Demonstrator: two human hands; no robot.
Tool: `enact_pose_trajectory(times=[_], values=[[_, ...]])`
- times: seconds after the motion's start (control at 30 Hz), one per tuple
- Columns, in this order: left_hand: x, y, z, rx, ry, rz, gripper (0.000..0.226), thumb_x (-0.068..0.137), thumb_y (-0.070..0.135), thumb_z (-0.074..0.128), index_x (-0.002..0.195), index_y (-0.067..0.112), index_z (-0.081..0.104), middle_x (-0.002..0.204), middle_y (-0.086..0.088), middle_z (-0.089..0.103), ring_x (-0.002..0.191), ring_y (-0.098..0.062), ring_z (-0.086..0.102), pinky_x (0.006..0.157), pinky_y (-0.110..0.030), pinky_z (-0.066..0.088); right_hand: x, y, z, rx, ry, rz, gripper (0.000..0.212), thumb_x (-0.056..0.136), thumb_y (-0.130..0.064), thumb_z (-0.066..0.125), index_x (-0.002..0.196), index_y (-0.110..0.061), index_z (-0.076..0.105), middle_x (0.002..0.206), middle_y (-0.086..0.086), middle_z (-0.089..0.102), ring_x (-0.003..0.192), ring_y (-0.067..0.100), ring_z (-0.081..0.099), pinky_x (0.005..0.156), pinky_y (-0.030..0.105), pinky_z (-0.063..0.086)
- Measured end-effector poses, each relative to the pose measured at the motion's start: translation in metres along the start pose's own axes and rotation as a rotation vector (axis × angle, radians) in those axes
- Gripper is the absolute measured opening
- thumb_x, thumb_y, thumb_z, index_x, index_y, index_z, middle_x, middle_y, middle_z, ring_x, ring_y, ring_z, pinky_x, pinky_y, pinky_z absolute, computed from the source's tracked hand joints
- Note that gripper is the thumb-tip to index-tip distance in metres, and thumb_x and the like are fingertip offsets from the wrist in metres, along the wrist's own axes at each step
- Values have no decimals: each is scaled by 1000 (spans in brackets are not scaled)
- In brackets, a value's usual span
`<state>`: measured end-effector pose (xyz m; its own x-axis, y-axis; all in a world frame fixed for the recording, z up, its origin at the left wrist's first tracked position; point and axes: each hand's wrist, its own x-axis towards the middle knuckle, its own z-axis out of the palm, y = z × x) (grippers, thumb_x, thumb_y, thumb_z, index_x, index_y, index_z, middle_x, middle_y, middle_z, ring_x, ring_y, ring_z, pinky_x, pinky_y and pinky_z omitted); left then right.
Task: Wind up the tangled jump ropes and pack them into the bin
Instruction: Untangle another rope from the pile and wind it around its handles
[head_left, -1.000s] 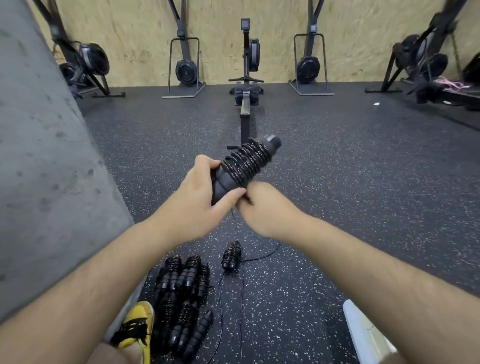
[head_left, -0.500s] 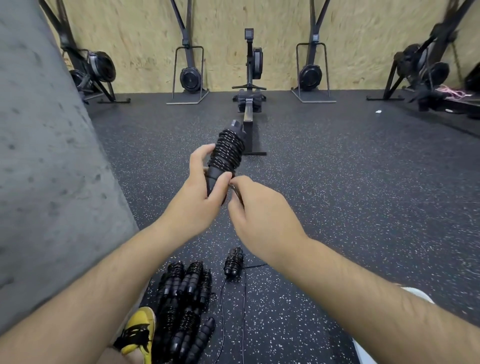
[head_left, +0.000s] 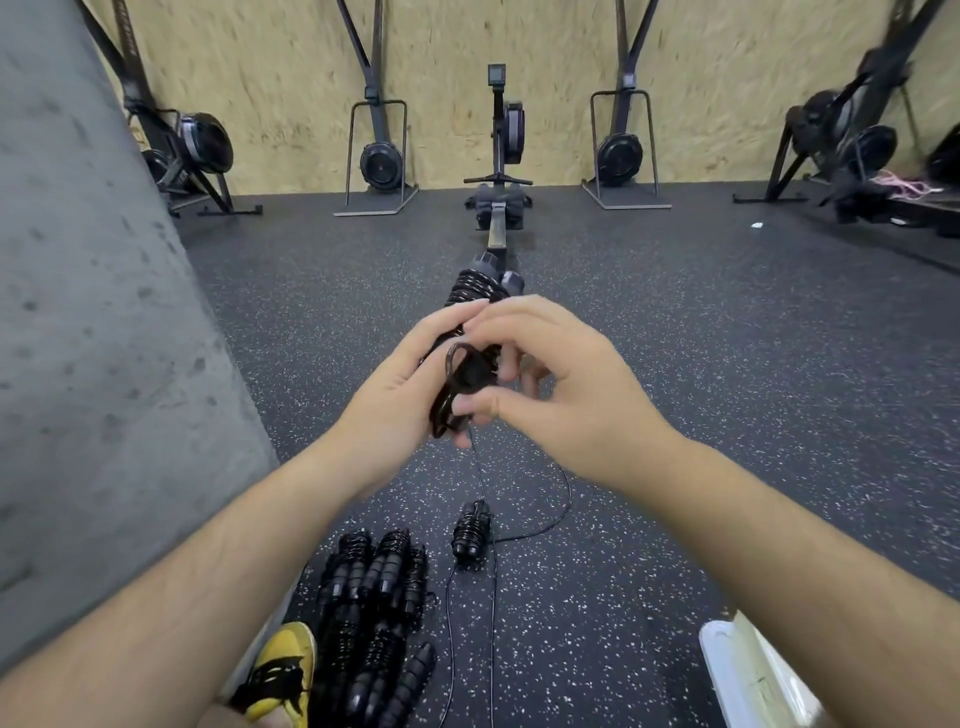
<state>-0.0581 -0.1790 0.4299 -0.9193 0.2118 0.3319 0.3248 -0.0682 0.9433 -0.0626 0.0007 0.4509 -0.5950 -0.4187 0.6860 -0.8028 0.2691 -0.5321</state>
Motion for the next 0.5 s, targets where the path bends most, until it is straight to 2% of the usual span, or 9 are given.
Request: enact_pose_trajectory(times=[0.07, 0.13, 0.23, 0.4, 0.5], values=[[2, 0, 0, -63, 6, -45, 34, 106, 28, 46, 137, 37, 56, 110, -11, 68, 72, -26, 61, 58, -36, 49, 0, -5, -3, 108, 14, 35, 37, 80, -11, 81, 113, -23, 70, 90, 4, 68, 66, 15, 59, 65, 28, 49], [3, 1, 0, -119, 16, -70, 35, 108, 25, 40, 138, 35, 54, 102, -9, 69, 74, -29, 62, 57, -36, 49, 0, -7, -5, 128, 61, 25, 40, 78, -5, 81, 113, -22, 72, 83, 4, 70, 65, 12, 60, 66, 30, 51], [3, 3, -1, -192, 14, -80, 36, 106, 27, 41, 138, 36, 54, 103, -14, 69, 78, -34, 62, 56, -36, 49, 2, -2, -10, 76, 140, 69, 27, 77, -9, 83, 102, -17, 78, 79, 1, 70, 71, 19, 61, 70, 36, 50], [4, 5, 0, -275, 0, -82, 38, 107, 25, 37, 139, 35, 54, 117, -22, 66, 77, -35, 61, 57, -37, 47, 4, 6, -19, -225, 72, 100, 2, 85, -14, 78, 85, -13, 80, 68, -2, 63, 66, 9, 54, 61, 14, 37], [4, 5, 2, -305, -2, -85, 46, 104, 16, 31, 139, 32, 56, 119, -24, 66, 75, -33, 60, 56, -37, 46, 4, 8, -16, -417, -16, 61, 13, 89, -18, 71, 78, -16, 78, 68, -4, 59, 66, 7, 50, 61, 26, 40]])
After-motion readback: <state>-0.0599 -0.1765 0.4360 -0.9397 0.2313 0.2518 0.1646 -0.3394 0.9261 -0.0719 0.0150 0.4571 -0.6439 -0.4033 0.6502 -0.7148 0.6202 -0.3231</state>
